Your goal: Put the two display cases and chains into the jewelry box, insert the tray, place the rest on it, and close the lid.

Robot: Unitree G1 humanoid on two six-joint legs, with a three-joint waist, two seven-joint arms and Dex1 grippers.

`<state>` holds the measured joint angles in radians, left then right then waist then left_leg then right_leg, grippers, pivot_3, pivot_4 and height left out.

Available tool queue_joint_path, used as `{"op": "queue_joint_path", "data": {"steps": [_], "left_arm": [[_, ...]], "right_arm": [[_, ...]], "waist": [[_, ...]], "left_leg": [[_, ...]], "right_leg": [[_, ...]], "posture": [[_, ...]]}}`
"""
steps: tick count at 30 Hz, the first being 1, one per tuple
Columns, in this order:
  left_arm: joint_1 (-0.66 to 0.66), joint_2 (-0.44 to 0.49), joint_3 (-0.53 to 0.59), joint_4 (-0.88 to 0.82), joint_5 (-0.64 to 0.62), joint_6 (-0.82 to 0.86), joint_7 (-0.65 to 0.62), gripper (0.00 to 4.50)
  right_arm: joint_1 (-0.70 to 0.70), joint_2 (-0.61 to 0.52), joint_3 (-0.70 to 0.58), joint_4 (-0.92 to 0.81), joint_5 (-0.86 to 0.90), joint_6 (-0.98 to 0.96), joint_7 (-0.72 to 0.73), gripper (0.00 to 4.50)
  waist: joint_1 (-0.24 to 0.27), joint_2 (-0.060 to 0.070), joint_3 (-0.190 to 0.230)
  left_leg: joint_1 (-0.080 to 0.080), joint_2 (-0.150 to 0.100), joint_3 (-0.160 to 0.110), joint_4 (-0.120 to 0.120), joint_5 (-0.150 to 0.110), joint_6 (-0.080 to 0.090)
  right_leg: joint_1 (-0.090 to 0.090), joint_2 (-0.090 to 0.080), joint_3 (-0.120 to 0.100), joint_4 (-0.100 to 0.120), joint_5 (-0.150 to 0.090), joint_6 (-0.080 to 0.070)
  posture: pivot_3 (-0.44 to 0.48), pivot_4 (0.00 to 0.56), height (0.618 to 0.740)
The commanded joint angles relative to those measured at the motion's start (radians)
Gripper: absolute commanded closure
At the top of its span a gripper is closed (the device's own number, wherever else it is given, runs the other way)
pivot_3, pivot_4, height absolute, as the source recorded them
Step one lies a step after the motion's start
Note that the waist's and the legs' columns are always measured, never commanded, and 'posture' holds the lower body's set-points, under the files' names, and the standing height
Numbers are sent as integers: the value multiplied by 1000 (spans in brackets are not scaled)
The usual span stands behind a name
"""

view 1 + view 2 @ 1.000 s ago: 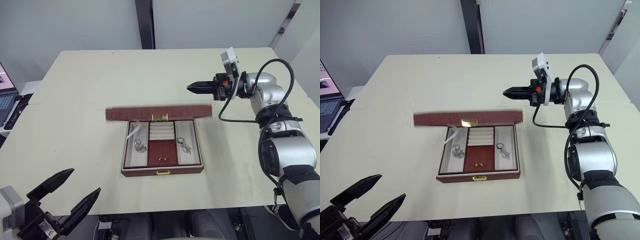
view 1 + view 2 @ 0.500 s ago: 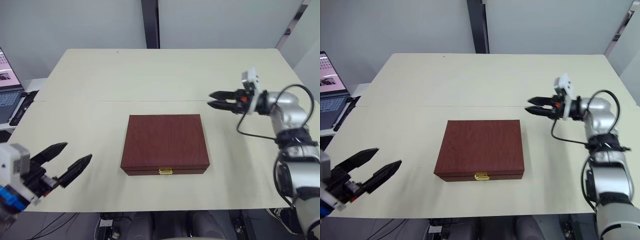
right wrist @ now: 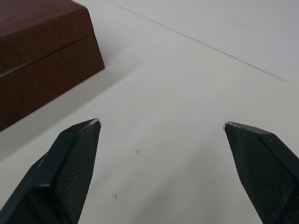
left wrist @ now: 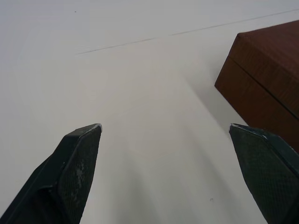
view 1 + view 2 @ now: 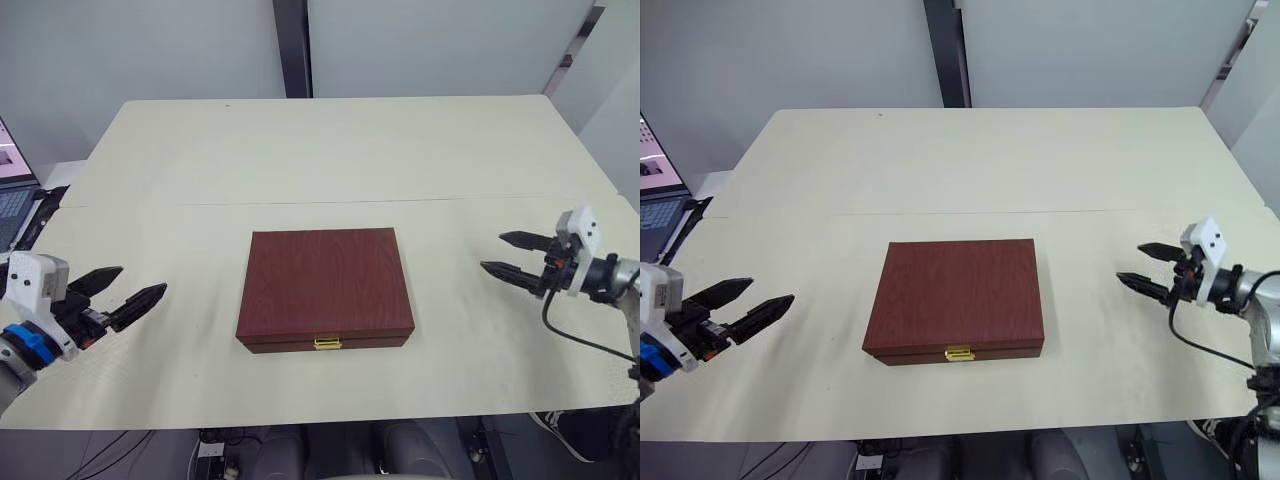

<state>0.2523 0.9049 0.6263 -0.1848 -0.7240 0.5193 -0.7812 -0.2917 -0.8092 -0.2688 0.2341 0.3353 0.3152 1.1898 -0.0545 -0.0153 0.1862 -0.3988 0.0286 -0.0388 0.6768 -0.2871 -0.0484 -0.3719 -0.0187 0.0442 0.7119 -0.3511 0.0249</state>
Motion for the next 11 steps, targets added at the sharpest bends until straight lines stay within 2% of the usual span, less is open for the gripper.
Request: {"op": "queue_joint_path", "data": {"steps": [1,11], "left_arm": [[-38,41,4,64,48,-23,-52,0],[-86,45,-4,123,116,-23,-124,0]], "right_arm": [[61,-22,-64,-53,25,-15,-35,35],[109,-20,-69,-59,34,-34,-74,35]], "waist": [[2,0,0],[0,0,0]], "left_leg": [[0,0,0,0,0,0],[0,0,0,0,0,0]], "right_leg": [[0,0,0,0,0,0],[0,0,0,0,0,0]], "posture": [[0,150,740],[0,150,740]]}}
